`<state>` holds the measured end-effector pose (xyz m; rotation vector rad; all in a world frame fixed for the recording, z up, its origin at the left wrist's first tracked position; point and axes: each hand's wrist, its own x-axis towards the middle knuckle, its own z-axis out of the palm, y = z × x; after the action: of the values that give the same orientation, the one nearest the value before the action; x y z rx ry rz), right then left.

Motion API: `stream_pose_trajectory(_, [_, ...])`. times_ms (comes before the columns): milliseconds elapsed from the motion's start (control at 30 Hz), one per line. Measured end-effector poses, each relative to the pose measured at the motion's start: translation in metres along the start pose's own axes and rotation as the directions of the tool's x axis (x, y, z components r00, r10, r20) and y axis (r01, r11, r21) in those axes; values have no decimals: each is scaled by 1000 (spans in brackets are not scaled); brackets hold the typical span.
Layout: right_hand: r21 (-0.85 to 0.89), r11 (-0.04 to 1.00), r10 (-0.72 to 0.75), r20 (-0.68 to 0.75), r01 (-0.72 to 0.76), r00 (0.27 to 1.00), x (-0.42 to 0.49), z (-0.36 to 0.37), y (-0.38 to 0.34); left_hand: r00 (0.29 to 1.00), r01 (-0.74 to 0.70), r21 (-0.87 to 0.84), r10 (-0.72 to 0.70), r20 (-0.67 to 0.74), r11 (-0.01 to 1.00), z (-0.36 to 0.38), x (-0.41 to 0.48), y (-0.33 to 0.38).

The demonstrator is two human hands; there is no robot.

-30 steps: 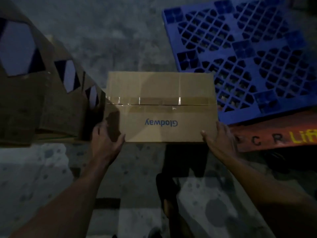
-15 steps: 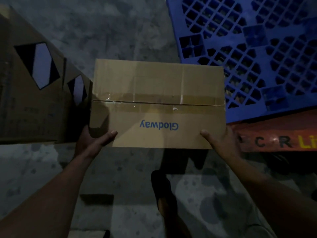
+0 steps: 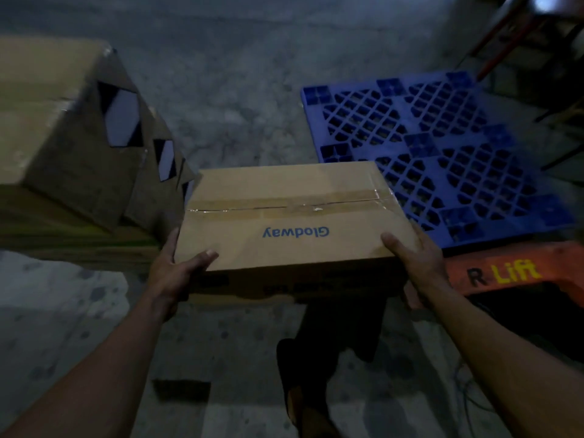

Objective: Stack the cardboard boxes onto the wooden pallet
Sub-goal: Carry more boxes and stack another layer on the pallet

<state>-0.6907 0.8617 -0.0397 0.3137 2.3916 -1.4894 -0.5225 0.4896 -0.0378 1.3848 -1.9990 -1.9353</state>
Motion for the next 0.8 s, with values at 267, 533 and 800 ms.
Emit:
stream_pose_trajectory(267, [38, 988, -151, 9, 151, 988, -188, -85, -2, 994, -106, -96, 104, -29, 990, -63, -224, -32])
stream_pose_trajectory(533, [-54, 916, -382, 173, 396, 908, -326, -107, -30, 947, -225, -121, 187, -262, 967, -145, -399, -72])
stream_pose_trajectory(800, [82, 858, -486, 448, 507, 750, -421, -76, -63, 850, -328, -278, 154, -504, 903, -228, -541, -128])
